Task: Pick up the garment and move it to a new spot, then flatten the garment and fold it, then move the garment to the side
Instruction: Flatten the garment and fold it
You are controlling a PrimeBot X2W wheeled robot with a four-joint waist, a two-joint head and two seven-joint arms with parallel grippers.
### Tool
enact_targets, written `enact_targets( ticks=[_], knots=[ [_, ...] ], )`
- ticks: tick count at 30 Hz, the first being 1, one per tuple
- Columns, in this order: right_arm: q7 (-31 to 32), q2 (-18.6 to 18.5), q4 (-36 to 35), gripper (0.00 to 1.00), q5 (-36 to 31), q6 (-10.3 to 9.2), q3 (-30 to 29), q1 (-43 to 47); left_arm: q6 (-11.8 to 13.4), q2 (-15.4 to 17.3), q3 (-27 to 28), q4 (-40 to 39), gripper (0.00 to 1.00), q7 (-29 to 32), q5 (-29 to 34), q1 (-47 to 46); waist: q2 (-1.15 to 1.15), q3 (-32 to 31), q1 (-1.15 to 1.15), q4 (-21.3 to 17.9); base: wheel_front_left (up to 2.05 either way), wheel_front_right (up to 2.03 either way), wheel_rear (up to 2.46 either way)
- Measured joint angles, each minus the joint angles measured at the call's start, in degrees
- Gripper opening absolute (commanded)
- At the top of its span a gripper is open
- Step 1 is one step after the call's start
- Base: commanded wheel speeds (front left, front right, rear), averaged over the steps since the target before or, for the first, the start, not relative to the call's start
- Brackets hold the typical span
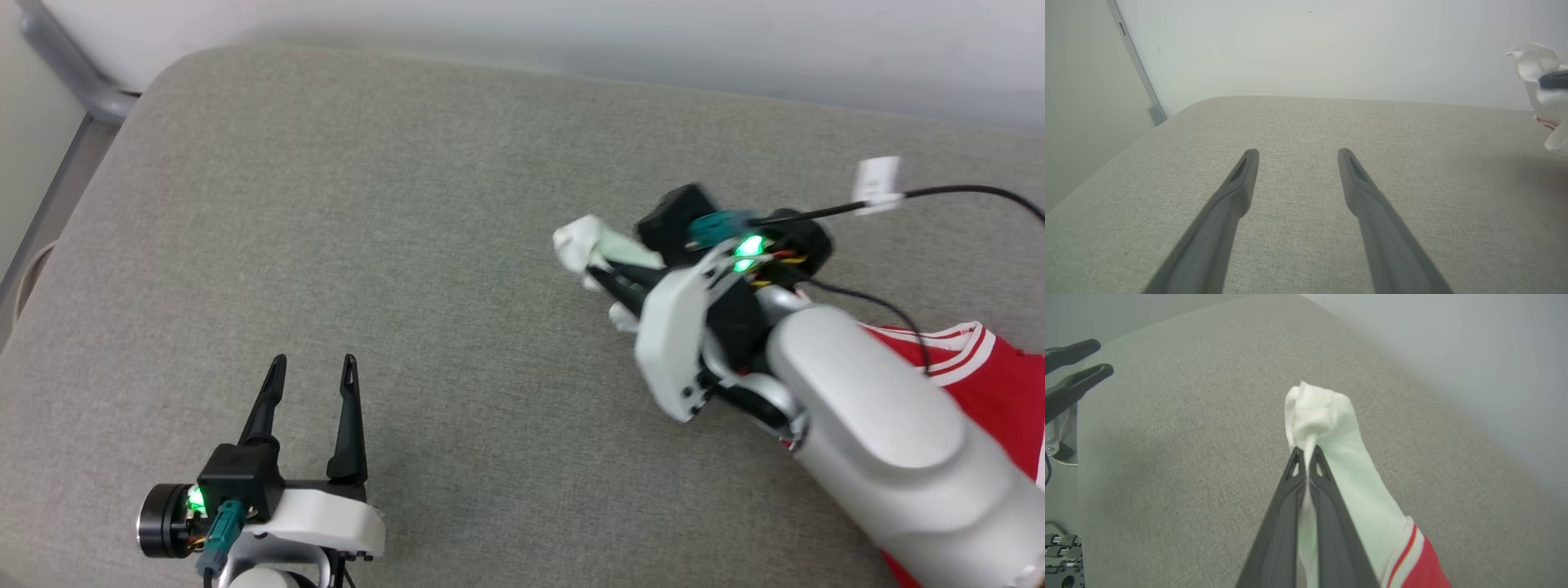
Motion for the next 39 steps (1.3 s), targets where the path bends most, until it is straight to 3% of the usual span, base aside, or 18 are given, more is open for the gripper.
enact_targets(
  ticks=[10,19,20,21,22,30,31,34,39],
  knots=[
    [-2.8,8.0,20.5,0.0,2.4,0.0,18.0,-5.6,0.7,0.0,-2.2,0.5,1.0,0.0,-1.5,-2.4,0.0,3.4,0.0,3.5,0.0,0.0,0.0],
    [-4.6,10.4,28.8,0.0,8.3,-0.12,24.6,-6.6,1.2,0.0,-2.3,1.0,1.0,0.0,-1.9,-2.5,0.0,3.6,0.0,3.3,0.0,0.0,0.0],
    [-5.6,10.5,29.0,0.14,8.9,-0.11,24.9,-6.7,1.2,0.0,-2.2,1.0,1.0,0.0,-1.9,-2.4,0.0,3.4,0.0,3.1,0.0,0.0,0.0],
    [-6.9,10.6,29.1,0.87,9.1,-0.11,25.2,-6.7,1.1,0.0,-2.1,1.1,1.0,0.0,-1.7,-2.4,0.0,3.1,0.0,2.8,0.0,0.0,0.0],
    [-8.4,10.7,29.0,1.0,9.6,0.0,25.2,-6.8,1.1,0.0,-2.0,1.3,1.0,0.0,-1.5,-2.4,0.0,2.8,0.0,2.6,0.0,0.0,0.0],
    [-21.5,7.0,22.9,1.0,12.4,0.0,22.8,-6.1,0.6,0.0,-0.5,1.3,1.0,0.0,0.1,0.2,0.0,-1.6,0.0,0.6,0.0,0.0,0.0],
    [-25.8,3.8,20.0,1.0,12.2,0.0,19.7,-4.2,0.5,0.0,0.4,1.0,1.0,0.0,0.6,1.4,0.0,-3.3,0.0,-0.7,0.0,0.0,0.0],
    [-30.7,0.8,18.8,1.0,10.5,0.0,14.1,-1.6,0.3,0.0,0.9,0.9,1.0,0.0,1.0,2.5,0.0,-5.1,0.0,-1.9,0.0,0.0,0.0],
    [-34.8,-1.5,17.4,1.0,5.6,0.0,-0.2,5.4,-0.2,0.0,2.0,0.4,1.0,0.0,1.5,3.7,0.0,-7.5,-0.01,-4.0,0.0,0.0,0.0]
  ],
)
